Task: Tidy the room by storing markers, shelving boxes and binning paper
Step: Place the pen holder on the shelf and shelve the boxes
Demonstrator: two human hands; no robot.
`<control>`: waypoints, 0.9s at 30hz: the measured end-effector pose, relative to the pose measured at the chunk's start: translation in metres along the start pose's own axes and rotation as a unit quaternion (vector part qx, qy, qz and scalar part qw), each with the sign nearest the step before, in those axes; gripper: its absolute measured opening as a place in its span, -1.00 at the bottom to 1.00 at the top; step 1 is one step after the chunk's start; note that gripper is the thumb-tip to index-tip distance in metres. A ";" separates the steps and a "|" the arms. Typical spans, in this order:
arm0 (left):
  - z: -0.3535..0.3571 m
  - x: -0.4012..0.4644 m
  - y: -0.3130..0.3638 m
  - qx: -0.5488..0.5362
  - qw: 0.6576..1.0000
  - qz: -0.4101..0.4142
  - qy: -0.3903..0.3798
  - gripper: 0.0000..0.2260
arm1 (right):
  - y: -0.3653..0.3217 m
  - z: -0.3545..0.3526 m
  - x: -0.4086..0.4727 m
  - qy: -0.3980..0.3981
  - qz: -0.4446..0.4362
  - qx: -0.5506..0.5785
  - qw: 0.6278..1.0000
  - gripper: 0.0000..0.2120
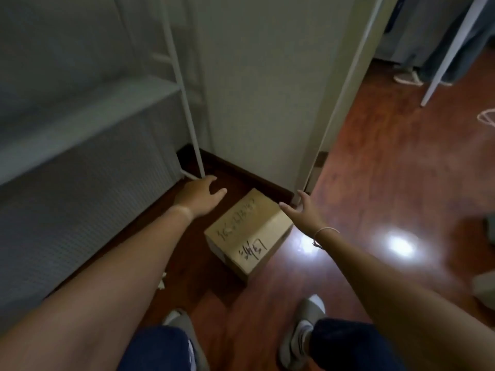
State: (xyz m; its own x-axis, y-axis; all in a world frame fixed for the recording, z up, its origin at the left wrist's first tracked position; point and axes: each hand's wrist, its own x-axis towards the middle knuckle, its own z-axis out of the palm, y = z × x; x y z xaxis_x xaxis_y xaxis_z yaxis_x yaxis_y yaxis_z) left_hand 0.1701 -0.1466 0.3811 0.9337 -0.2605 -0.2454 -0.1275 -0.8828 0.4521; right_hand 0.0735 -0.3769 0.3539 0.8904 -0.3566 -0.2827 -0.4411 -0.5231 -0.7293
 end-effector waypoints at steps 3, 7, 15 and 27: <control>0.058 0.023 -0.023 -0.005 0.998 -0.044 -0.043 -0.46 | 0.048 0.040 0.007 -0.029 0.074 0.047 0.996 -0.34; 0.118 0.051 -0.060 -0.031 0.991 -0.091 -0.095 -0.47 | 0.093 0.103 0.025 -0.069 0.159 0.134 0.976 -0.44; 0.201 0.138 -0.121 -0.053 0.978 -0.152 -0.129 -0.45 | 0.163 0.213 0.092 -0.031 0.321 0.282 0.903 -0.13; 0.277 0.242 -0.156 -0.145 0.962 -0.154 -0.174 -0.45 | 0.204 0.273 0.161 0.024 0.377 0.350 0.857 -0.11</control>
State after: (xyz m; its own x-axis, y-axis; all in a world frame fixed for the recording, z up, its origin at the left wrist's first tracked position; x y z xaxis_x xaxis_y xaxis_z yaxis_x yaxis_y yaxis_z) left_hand 0.3232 -0.1799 0.0136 0.7370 -0.1637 -0.6558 0.2836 -0.8058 0.5199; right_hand 0.1573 -0.3295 -0.0103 0.3692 -0.4298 -0.8240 -0.6978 0.4573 -0.5512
